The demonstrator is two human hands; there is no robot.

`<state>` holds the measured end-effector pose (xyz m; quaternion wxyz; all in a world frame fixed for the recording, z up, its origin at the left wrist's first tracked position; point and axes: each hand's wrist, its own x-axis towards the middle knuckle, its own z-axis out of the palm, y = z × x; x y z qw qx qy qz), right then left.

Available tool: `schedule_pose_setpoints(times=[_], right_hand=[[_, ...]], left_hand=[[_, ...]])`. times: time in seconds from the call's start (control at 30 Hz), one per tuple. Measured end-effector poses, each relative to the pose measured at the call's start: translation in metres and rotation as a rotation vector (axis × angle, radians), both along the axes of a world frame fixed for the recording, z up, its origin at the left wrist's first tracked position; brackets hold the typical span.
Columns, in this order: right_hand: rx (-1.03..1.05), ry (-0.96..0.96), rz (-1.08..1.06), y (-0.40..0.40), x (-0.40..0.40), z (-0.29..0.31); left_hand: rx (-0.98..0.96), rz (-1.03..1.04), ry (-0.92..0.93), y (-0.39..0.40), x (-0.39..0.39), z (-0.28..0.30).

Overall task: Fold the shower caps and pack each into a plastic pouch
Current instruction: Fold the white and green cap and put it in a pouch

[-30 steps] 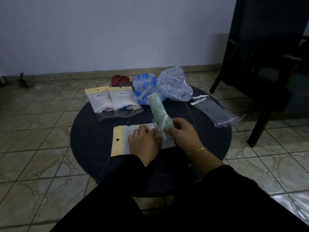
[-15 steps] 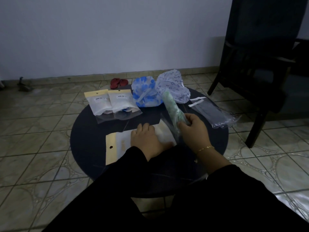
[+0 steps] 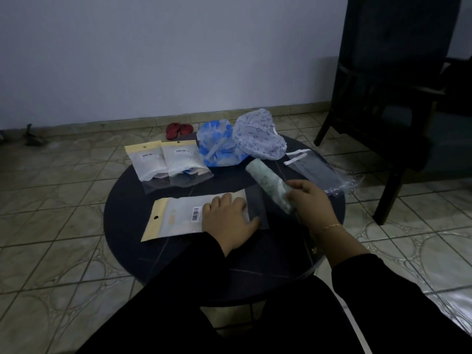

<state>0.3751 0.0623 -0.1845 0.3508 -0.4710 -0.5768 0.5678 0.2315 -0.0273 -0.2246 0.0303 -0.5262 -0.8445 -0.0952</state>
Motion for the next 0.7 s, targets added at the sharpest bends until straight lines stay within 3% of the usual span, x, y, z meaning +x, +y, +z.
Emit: schedule_pose_setpoints(times=[0.07, 0.23, 0.37, 0.5, 0.7], right_hand=[[-0.037, -0.008, 0.014, 0.004, 0.003, 0.003], [0.035, -0.338, 0.092, 0.014, 0.015, 0.002], [0.056, -0.339, 0.105, 0.014, 0.016, 0.001], [0.035, -0.273, 0.086, 0.011, 0.009, -0.002], [0.114, -0.384, 0.216, 0.007, -0.006, 0.000]], left_hand=[[0.008, 0.039, 0.033, 0.002, -0.001, 0.000], [0.026, 0.069, -0.019, 0.003, -0.008, 0.001], [-0.022, 0.069, -0.044, -0.002, -0.013, -0.001], [0.069, 0.091, 0.008, -0.009, -0.009, -0.008], [0.106, 0.022, 0.067, -0.015, -0.005, -0.006]])
